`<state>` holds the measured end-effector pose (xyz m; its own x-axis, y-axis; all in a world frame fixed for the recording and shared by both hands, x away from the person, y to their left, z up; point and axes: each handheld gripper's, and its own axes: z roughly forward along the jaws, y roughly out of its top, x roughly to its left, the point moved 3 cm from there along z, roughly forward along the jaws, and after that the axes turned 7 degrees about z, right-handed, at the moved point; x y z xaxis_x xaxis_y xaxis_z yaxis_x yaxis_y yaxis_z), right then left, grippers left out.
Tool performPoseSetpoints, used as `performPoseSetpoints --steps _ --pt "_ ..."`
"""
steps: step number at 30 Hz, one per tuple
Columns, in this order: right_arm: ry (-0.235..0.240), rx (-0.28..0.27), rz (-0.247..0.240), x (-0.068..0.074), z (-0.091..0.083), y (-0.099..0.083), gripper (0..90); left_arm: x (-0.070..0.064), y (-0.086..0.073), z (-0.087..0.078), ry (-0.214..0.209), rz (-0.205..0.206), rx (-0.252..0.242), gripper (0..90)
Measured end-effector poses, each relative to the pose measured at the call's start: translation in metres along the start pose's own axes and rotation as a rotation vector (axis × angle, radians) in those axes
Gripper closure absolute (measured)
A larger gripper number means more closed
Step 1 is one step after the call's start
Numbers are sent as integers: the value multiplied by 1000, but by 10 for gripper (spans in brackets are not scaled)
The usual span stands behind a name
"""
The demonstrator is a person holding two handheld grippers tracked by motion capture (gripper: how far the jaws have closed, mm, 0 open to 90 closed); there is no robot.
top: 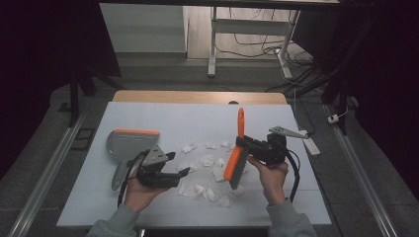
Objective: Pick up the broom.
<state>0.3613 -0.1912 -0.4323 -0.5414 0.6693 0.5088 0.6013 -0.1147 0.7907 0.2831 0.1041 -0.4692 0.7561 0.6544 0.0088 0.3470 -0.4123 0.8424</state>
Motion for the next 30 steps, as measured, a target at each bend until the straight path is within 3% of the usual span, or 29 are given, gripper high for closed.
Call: performPoseSetpoints --steps 5,8,15,17,21,23,27,30 --pt "-7 -16 4 2 4 -4 712 -16 8 8 -56 20 -10 273" --pt "-10 -71 24 5 5 -7 712 -26 12 16 -91 28 -12 273" --pt "-10 -104 31 14 20 -16 712 -43 16 40 -126 50 5 281" --pt "-5 -108 35 16 22 -18 712 -46 16 46 -126 52 6 287" --pt "-4 -151 53 20 22 -22 712 -50 12 60 -80 38 15 312" --pt "4 -167 81 21 24 -26 712 -50 9 65 -66 31 11 362" --pt "10 -161 86 23 27 -30 712 -50 9 68 -46 18 -30 445" --pt "15 -165 95 24 27 -32 711 -50 7 72 -33 15 -29 498"
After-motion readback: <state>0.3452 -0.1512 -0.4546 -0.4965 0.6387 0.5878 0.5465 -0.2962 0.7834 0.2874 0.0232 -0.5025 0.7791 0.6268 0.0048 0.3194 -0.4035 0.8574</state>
